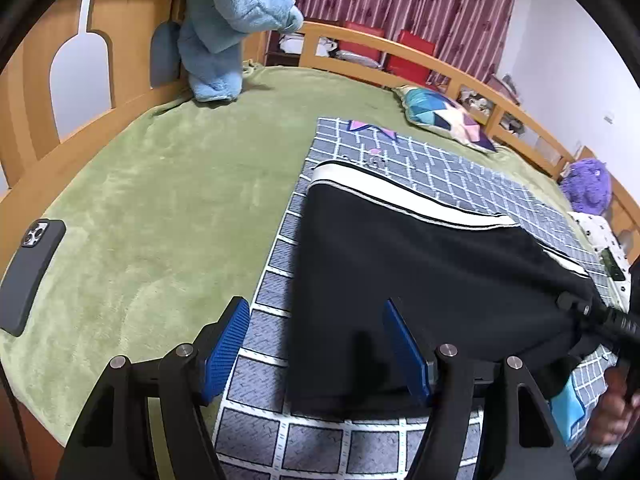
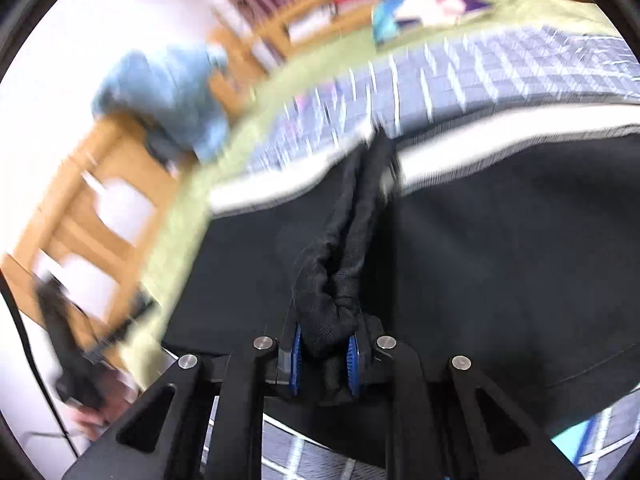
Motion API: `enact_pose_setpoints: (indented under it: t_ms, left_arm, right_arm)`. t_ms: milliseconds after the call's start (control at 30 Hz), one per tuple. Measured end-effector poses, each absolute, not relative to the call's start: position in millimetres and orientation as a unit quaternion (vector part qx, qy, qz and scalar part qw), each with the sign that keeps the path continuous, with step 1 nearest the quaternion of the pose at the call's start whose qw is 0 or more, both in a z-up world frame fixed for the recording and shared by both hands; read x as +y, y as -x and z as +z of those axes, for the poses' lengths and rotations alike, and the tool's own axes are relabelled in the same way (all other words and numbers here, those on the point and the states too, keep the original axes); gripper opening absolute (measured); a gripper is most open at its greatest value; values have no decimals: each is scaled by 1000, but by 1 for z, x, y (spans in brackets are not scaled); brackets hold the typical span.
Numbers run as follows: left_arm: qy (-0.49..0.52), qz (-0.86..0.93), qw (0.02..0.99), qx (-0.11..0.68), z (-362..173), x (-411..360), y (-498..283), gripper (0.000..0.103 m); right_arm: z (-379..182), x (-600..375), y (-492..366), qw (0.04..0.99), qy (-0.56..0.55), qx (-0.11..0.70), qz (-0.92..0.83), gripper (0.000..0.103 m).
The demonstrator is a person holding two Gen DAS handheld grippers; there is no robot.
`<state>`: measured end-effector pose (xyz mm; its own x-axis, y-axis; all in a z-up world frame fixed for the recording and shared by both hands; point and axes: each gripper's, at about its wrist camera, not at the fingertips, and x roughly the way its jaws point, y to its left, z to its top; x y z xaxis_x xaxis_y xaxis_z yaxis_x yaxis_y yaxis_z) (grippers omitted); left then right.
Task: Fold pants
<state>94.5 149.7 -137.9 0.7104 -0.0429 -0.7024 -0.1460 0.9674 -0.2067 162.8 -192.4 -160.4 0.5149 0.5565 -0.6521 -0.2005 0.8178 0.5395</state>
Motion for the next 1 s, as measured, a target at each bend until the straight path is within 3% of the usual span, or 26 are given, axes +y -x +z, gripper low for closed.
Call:
enact_pose_setpoints:
  t_ms: [100,167,233,333,467,633,700,767,867,1000]
  left_arm:
    - [113,28,913,391,-143,146,-95,67]
    - [104,29,910,401,-147,142,-98,67]
    - [101,25,909,404,-146,139,-99,67]
    - [97,22,908,407,-146,137,-99,67]
    - [106,27,902,417,-145,146,-100,67]
    - [102,28,893,437,-150,150,-80,67]
    - [77,31,894,441,-154,142,-67,67]
    - [70,28,893,444,-156,137,-61,67]
    - [60,25,890,451,-160,130,-59,67]
    - [60,48,891,448,-159,131,-65,67]
  right_arm:
    - [-158,-203,-159,857,-184,443,189,19]
    - [-181,-200,-159,837,-165,490,181,28]
    - [-202,-200,-157,819,-159,520,185,28]
    - [-185,-211,-146,827,-169,504,184,29]
    - [-150,-214,-129,873,-147,435,166,39]
    - [-140,-207,-125,892,-131,394,181,39]
    - [-151,-202,-134,882,-127,414,185,38]
    - [-172,-193,-143,864,-106,463,165,25]
    - [-189,-186,-146,858,-72,486,151,25]
    - [-184,-202,-141,851,-112,486,166,25]
